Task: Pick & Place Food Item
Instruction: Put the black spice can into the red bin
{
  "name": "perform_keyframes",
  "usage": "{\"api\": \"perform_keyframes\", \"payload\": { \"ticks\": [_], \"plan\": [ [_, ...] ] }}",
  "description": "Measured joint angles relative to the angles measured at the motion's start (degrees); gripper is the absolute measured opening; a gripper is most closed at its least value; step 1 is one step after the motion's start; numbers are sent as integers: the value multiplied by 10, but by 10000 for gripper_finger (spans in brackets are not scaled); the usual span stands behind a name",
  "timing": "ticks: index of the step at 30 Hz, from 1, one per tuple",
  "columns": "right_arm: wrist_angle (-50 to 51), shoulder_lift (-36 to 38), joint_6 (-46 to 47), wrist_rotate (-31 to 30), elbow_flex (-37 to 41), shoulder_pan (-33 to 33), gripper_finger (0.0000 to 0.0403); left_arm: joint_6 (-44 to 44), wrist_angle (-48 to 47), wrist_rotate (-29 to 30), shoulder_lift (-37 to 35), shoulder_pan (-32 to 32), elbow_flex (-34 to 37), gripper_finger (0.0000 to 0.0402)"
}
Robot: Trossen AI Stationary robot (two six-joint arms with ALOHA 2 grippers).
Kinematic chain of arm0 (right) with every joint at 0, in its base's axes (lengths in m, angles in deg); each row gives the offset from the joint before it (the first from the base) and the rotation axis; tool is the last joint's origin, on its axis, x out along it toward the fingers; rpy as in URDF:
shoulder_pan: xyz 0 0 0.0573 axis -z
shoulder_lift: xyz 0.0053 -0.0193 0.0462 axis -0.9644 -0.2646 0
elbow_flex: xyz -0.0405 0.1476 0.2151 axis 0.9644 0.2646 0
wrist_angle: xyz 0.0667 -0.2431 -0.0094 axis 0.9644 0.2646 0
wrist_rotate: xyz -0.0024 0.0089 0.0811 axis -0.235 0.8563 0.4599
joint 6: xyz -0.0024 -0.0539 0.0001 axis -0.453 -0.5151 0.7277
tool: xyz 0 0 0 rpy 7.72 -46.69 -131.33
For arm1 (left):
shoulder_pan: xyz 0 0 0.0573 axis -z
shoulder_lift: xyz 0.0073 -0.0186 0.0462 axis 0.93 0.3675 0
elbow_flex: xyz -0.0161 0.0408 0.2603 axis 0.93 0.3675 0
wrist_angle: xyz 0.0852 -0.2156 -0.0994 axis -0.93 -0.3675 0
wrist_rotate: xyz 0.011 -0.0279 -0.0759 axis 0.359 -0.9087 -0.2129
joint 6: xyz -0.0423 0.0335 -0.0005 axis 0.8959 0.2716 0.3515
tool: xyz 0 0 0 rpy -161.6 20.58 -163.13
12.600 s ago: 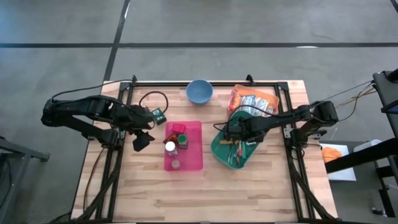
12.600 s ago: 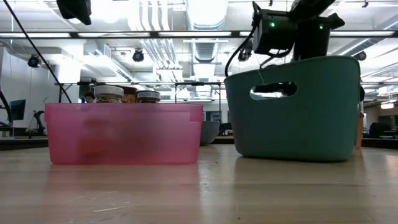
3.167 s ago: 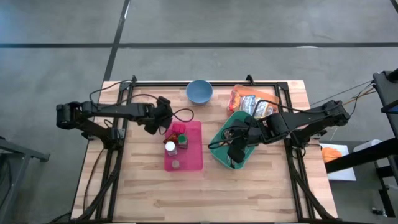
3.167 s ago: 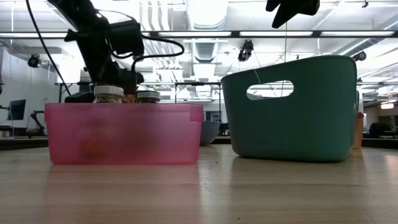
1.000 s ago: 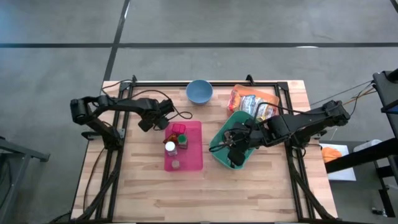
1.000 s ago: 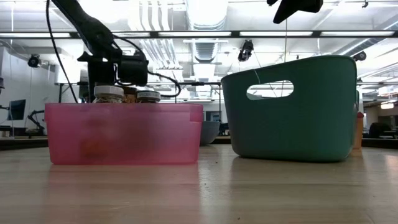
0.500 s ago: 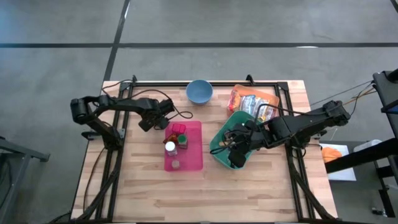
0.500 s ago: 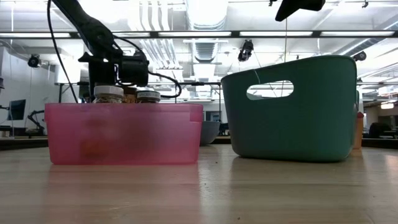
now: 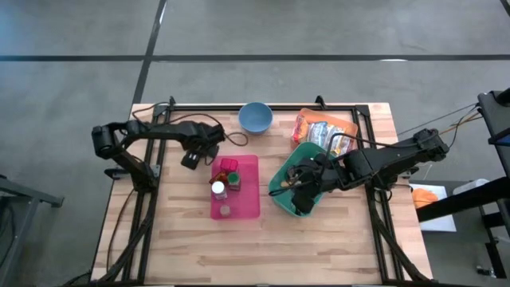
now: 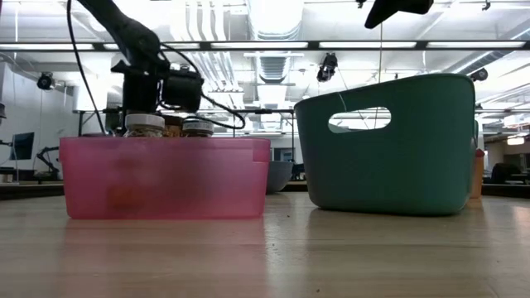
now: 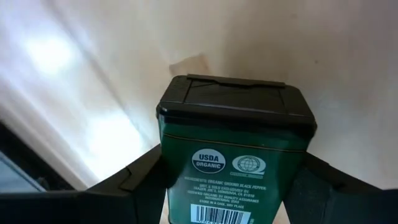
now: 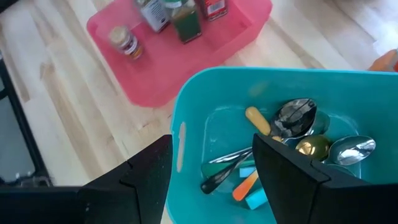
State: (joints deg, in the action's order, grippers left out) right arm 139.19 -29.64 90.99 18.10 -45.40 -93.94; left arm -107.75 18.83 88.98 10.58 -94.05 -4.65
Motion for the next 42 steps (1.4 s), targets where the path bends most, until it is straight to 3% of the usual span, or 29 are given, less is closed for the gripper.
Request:
{"api": "perform_keyframes", "payload": {
  "ticks": [9, 14, 21, 24, 27, 30, 38, 42],
  "plan": [
    [-8, 1, 72, -61, 0, 2, 220, 153, -63, 0, -22, -2, -67, 237],
    [-52, 5, 128, -118, 0, 7, 220, 197, -71, -5, -75, -2, -94, 237],
    [-134, 12, 137, -121, 0, 50, 220, 288, -70, -30, -173, 0, -144, 237],
    [-193, 8, 150, -100, 0, 87, 219, 360, -62, -78, -204, 7, -176, 237],
    [-266, -4, 151, -32, 0, 133, 219, 469, -25, -124, -216, 24, -216, 237],
    [-335, -17, 138, 19, 0, 171, 219, 554, 2, -133, -212, 53, -258, 237],
    [-358, -22, 139, 62, -23, 225, 219, 588, 8, -132, -150, 147, -341, 237],
    [-346, -22, 138, 64, -43, 230, 219, 590, 8, -105, -106, 170, -365, 237]
  ]
}}
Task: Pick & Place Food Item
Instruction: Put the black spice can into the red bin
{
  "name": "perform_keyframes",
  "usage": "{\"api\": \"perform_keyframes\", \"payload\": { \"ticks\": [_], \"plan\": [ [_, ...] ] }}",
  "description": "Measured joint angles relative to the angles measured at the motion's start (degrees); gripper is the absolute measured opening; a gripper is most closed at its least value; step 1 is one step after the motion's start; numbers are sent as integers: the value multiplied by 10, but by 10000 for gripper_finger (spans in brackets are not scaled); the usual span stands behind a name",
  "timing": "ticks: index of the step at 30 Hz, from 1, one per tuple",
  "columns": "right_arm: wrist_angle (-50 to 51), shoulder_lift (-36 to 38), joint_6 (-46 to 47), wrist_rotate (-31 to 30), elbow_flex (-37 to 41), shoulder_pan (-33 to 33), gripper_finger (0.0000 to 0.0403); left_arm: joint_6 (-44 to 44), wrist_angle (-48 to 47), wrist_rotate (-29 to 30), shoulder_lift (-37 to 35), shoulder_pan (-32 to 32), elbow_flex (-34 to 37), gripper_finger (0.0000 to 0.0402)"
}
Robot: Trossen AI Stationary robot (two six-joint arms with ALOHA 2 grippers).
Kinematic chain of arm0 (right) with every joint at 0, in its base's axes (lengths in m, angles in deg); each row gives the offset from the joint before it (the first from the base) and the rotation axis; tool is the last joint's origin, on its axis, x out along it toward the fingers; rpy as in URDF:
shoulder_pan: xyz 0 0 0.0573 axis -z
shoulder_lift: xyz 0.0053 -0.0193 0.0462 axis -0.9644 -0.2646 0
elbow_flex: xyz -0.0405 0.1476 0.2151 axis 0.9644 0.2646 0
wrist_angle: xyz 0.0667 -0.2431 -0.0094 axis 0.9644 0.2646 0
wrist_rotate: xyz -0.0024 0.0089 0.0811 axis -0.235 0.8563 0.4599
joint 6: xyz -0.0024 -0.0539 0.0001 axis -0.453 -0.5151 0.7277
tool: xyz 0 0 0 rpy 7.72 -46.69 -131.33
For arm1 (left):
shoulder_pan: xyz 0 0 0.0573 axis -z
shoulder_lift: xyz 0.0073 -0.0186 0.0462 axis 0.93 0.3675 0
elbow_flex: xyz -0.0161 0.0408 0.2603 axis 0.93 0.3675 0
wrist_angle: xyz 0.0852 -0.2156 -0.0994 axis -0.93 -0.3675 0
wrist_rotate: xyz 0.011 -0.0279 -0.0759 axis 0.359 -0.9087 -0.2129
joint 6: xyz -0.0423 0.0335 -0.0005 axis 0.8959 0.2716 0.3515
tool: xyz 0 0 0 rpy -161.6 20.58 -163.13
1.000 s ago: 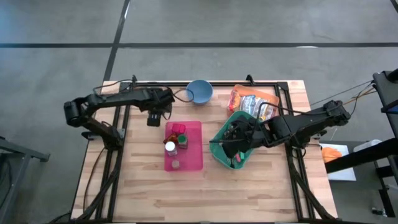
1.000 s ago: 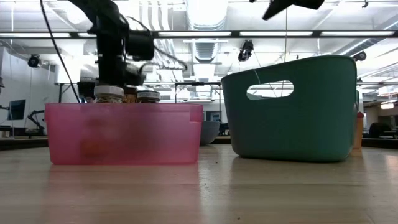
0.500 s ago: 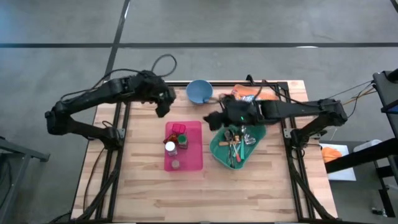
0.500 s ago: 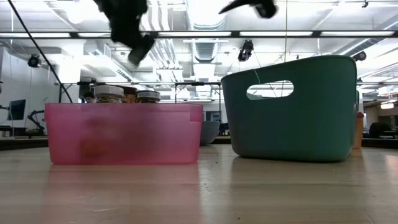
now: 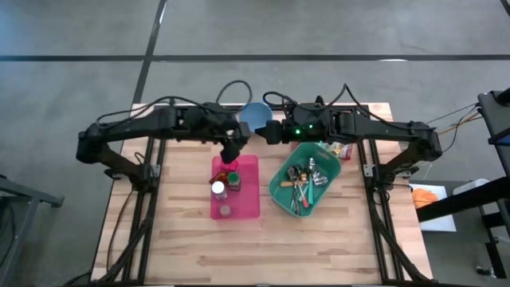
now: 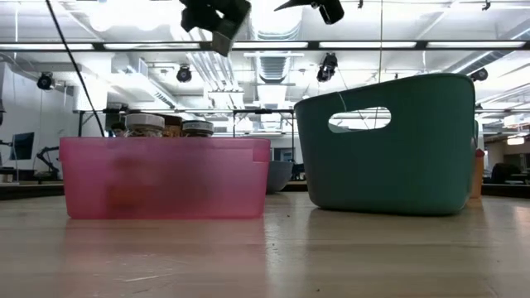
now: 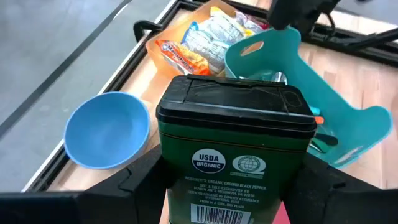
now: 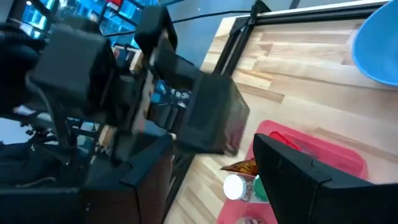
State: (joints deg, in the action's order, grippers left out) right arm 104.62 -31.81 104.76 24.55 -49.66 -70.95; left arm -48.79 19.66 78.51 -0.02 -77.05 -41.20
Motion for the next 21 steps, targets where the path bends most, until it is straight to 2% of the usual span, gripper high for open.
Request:
{"api": "perform_keyframes", "payload": {
  "ticks": [7, 13, 21],
  "plan": [
    [12, -1, 11, -1, -3, 1, 219, 0, -3, 10, 77, 6, -62, 237],
    [39, -6, 17, -30, -3, 1, 219, -24, -11, 18, 121, 6, -126, 237],
    [38, -5, 9, -33, -3, 1, 219, -36, -22, 43, 128, 7, -134, 237]
  ]
}}
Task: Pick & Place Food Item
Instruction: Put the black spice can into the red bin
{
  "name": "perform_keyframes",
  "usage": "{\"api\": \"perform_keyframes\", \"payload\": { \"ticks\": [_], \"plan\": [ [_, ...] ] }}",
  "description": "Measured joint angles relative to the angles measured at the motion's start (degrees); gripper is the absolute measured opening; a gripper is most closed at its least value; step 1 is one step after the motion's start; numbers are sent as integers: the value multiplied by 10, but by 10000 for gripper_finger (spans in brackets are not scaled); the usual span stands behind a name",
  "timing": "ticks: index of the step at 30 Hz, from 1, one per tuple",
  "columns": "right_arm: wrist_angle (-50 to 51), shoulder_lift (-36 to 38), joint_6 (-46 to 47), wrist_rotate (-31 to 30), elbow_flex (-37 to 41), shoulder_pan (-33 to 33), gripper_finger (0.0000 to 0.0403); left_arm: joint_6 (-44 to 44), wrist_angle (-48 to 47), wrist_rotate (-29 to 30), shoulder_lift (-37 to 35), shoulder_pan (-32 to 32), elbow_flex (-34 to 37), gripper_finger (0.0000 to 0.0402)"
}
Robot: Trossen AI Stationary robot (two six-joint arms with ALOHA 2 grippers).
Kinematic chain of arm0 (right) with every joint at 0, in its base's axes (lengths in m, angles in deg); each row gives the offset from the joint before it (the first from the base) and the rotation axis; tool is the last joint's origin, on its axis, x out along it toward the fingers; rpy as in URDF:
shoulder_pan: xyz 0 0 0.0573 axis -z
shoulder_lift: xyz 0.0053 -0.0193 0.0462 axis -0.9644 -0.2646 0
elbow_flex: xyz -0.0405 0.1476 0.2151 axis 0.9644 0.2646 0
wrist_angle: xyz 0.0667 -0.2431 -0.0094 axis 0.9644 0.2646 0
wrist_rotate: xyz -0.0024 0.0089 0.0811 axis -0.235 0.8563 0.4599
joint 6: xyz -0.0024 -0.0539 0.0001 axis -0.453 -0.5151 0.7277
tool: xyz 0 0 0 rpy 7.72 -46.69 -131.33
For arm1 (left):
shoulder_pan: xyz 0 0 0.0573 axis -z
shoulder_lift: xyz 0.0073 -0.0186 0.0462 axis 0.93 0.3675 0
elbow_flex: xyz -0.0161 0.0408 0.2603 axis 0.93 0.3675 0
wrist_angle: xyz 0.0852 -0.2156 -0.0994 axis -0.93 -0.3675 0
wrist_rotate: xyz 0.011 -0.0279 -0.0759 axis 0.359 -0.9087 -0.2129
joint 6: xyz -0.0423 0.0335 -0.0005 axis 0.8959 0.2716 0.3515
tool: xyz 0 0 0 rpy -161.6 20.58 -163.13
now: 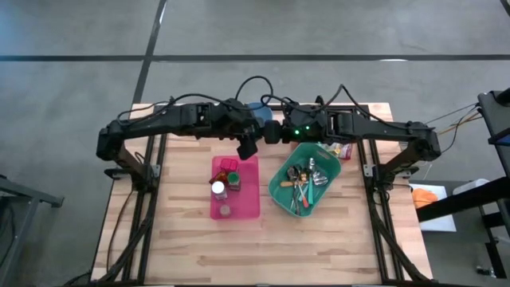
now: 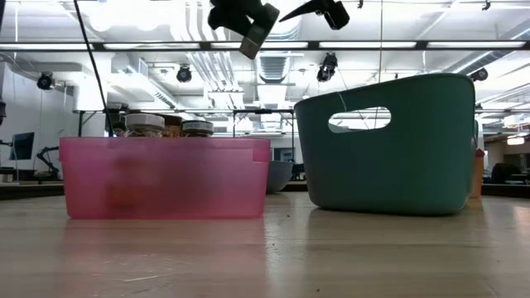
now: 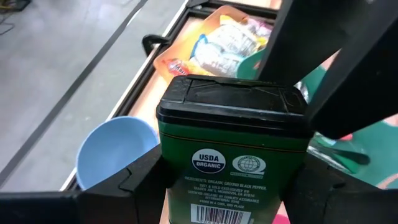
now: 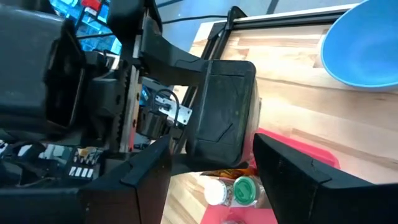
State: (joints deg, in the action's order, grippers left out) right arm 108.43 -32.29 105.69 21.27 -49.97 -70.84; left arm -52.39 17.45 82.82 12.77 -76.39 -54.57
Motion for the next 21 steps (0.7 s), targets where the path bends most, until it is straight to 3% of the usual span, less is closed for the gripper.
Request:
{"api": "perform_keyframes", "payload": {
  "ticks": [9, 15, 21],
  "plan": [
    [-2, -7, -11, 0, 0, 2, 219, 13, -11, 11, 0, 4, 1, 237],
    [-40, -7, -69, -47, 0, -11, 219, 14, -13, 12, -3, 5, 1, 237],
    [-30, -11, -59, -29, 0, -12, 219, -27, -12, 11, -4, 12, 1, 237]
  ]
}}
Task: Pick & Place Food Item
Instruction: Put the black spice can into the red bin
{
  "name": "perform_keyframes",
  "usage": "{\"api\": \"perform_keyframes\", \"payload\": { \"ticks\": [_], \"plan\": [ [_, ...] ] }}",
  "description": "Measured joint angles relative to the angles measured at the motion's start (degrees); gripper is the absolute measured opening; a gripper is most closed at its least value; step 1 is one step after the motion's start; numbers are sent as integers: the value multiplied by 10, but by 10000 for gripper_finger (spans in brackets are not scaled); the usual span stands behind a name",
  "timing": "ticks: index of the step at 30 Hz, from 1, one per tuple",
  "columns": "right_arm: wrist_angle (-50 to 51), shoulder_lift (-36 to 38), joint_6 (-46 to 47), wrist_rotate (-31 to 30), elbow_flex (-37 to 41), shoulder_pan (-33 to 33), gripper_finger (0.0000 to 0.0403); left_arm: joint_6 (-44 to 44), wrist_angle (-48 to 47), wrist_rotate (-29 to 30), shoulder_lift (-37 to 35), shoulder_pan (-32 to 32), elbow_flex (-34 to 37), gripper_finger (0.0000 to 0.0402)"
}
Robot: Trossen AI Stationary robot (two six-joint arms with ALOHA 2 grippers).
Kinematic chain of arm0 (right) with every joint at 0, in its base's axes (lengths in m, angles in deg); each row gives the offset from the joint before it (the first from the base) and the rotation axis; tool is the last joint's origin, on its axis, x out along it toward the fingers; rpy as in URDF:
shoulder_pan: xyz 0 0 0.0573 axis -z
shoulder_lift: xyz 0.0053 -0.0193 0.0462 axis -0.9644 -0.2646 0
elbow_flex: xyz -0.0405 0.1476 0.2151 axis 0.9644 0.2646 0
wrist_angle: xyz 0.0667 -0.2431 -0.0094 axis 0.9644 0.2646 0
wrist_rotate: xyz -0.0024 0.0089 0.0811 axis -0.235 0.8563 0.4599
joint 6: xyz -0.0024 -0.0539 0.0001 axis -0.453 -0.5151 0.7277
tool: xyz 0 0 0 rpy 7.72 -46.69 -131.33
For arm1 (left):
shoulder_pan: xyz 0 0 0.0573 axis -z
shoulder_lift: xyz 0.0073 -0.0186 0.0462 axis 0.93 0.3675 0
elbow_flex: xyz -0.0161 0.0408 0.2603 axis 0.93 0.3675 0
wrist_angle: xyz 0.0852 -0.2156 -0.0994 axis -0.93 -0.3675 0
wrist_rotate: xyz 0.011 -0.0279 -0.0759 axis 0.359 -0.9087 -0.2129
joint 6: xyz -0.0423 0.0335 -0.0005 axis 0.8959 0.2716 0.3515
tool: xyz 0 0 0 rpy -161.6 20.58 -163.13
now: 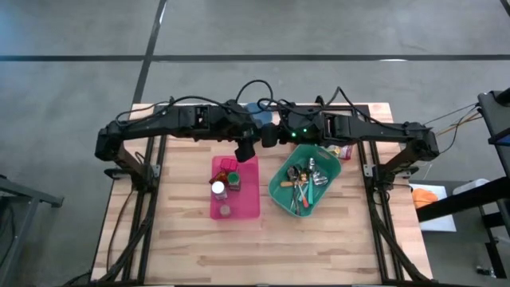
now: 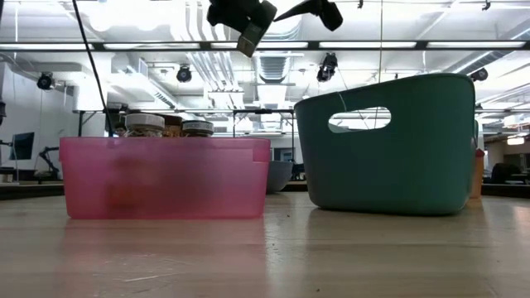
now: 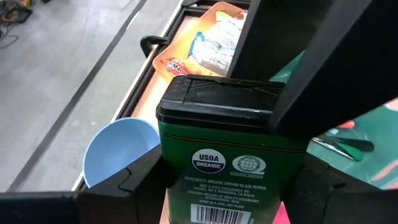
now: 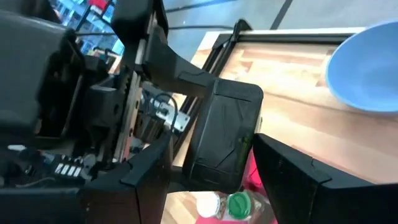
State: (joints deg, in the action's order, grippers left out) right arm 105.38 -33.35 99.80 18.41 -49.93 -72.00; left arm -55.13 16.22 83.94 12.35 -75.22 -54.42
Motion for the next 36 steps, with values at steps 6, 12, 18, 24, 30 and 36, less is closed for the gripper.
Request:
{"api": "perform_keyframes", "payload": {
  "ticks": [6, 12, 18, 24, 30, 36],
  "plan": [
    [4, -3, 14, 12, 0, -2, 219, -20, -2, 0, -2, 4, 0, 237],
    [7, -3, 21, 17, 0, -3, 219, -75, 5, 0, -8, 12, -3, 237],
    [11, -3, 23, 19, 0, -3, 217, -89, 7, -7, -9, 17, -3, 237],
    [12, -3, 27, 18, 0, -4, 154, -102, 7, -6, -9, 23, -3, 237],
    [13, -3, 32, 16, 0, -3, 125, -111, 7, 0, -9, 27, -3, 237],
    [14, -3, 30, 16, 0, -3, 125, -110, 7, 0, -9, 28, -3, 237]
  ]
}}
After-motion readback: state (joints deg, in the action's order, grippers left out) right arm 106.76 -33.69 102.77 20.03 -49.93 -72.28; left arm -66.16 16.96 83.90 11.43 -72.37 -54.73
